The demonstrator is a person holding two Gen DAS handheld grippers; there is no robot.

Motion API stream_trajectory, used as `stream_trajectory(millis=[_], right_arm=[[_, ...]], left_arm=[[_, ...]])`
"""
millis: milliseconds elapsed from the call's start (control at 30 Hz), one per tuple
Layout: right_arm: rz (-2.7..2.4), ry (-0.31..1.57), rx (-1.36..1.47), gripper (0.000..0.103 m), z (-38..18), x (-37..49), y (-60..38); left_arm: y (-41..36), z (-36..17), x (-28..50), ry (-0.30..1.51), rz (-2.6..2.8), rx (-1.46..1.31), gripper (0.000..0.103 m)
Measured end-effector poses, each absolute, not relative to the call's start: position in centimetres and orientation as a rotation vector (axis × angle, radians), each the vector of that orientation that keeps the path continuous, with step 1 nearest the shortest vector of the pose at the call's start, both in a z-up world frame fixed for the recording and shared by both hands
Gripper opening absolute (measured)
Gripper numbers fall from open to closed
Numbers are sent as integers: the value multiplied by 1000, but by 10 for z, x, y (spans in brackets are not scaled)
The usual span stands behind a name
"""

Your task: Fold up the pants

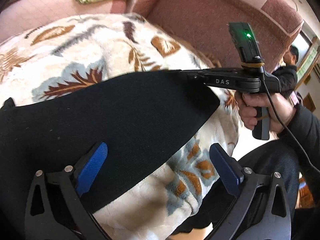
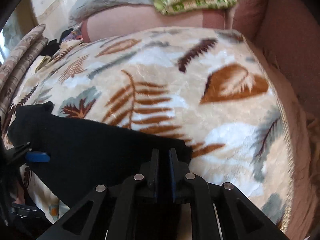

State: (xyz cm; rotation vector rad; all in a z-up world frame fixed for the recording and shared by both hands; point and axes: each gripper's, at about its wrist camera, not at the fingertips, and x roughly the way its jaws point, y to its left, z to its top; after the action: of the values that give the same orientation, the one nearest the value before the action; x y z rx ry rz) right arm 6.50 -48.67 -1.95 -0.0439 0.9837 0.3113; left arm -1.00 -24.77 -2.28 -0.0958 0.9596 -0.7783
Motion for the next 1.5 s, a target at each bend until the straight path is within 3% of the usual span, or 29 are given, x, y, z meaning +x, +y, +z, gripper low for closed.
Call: stream_trajectory(millis=[133,300,367,633,1000,1500], right_arm=[[192,726,146,12,20,28,-520],[124,683,315,41,16,-24,-540],[160,715,302,43,4,-36,-534],[202,826,323,45,-34,-58,-516],[169,714,821,45,-58,-52,-558],[114,699,789,38,-56,-52,-555]], left_arm=[[-222,4,-24,848,-723,-146,102],[-164,25,-31,787,-605,-303,102],[-150,23,-33,802,-562,-296,102],[-127,4,-31,822,-471,-283,102],[-137,-19,-25,908,-433,-274,102],[-139,-22,-21,913,-422,-280,102]])
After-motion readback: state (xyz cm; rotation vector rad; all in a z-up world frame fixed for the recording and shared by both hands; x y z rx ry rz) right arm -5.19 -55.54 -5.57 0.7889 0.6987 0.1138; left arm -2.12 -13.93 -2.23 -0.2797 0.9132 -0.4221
